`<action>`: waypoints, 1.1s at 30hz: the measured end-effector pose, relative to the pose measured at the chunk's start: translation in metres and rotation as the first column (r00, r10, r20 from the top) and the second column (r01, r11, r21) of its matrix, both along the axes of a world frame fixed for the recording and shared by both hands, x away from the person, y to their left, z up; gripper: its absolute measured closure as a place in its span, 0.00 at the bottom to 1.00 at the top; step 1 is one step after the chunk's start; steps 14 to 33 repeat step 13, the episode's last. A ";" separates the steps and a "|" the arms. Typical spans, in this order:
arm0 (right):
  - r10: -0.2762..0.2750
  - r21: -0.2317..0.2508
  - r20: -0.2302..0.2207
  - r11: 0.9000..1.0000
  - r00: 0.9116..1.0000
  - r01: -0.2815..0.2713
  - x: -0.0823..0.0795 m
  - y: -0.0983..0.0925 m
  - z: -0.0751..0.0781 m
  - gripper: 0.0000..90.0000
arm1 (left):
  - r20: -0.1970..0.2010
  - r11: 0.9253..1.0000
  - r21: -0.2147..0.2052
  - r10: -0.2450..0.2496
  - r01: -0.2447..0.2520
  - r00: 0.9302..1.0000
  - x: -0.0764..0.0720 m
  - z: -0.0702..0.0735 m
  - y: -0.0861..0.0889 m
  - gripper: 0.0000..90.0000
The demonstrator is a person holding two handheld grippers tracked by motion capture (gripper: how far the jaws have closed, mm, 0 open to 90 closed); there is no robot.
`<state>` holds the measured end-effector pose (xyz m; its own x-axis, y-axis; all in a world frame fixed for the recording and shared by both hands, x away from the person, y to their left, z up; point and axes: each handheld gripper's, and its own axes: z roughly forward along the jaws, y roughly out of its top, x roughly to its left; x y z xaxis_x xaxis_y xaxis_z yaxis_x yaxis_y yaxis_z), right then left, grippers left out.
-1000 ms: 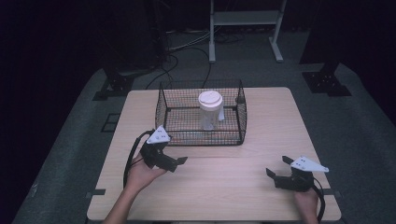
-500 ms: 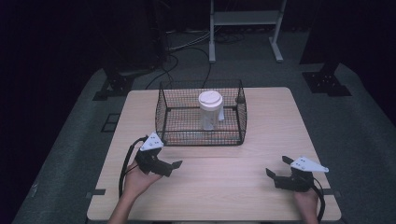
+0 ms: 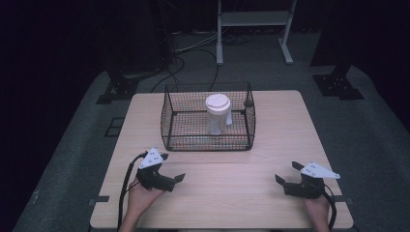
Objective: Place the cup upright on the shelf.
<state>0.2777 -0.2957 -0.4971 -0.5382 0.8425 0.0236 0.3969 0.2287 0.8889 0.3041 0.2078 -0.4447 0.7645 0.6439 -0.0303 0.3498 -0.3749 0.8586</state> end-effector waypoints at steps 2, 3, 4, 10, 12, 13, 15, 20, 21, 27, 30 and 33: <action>0.000 0.001 0.000 1.000 1.000 0.000 0.000 0.000 0.000 0.14 | 0.016 1.000 0.010 0.010 -0.010 1.000 -0.004 -0.003 0.002 0.01; -0.001 0.001 0.000 1.000 1.000 0.001 0.000 0.000 0.000 0.14 | 0.030 1.000 0.016 0.013 -0.014 0.999 -0.006 -0.004 0.004 0.01; -0.001 0.001 0.000 1.000 1.000 0.001 0.000 0.000 0.000 0.14 | 0.035 1.000 0.017 0.015 -0.016 0.999 -0.009 -0.006 0.005 0.01; 0.000 0.001 0.001 1.000 1.000 0.000 0.000 0.000 0.000 0.14 | 0.001 1.000 0.026 -0.008 0.008 1.000 -0.014 -0.017 0.015 0.01; -0.002 0.005 0.000 1.000 1.000 0.002 0.000 0.000 0.000 0.14 | -0.001 1.000 0.018 -0.006 0.006 1.000 -0.016 -0.019 0.017 0.01; -0.002 0.006 0.001 1.000 1.000 0.002 0.000 0.000 0.000 0.14 | 0.005 1.000 0.019 -0.003 0.003 1.000 -0.016 -0.019 0.018 0.01; -0.002 0.006 0.001 1.000 1.000 0.002 0.000 0.000 0.000 0.14 | 0.005 1.000 0.019 -0.003 0.003 1.000 -0.016 -0.019 0.018 0.01; -0.002 0.006 0.001 1.000 1.000 0.002 0.000 0.000 0.000 0.14 | 0.005 1.000 0.019 -0.003 0.003 1.000 -0.016 -0.019 0.018 0.01; -0.002 0.006 0.001 1.000 1.000 0.002 0.000 0.000 0.000 0.14 | 0.005 1.000 0.019 -0.003 0.003 1.000 -0.016 -0.019 0.018 0.01; -0.002 0.006 0.001 1.000 1.000 0.002 0.000 0.000 0.000 0.14 | 0.005 1.000 0.019 -0.003 0.003 1.000 -0.016 -0.019 0.018 0.01; -0.002 0.006 0.001 1.000 1.000 0.002 0.000 0.000 0.000 0.14 | 0.005 1.000 0.019 -0.003 0.003 1.000 -0.016 -0.019 0.018 0.01; -0.002 0.006 0.001 1.000 1.000 0.002 0.000 0.000 0.000 0.14 | 0.005 1.000 0.019 -0.003 0.003 1.000 -0.016 -0.019 0.018 0.01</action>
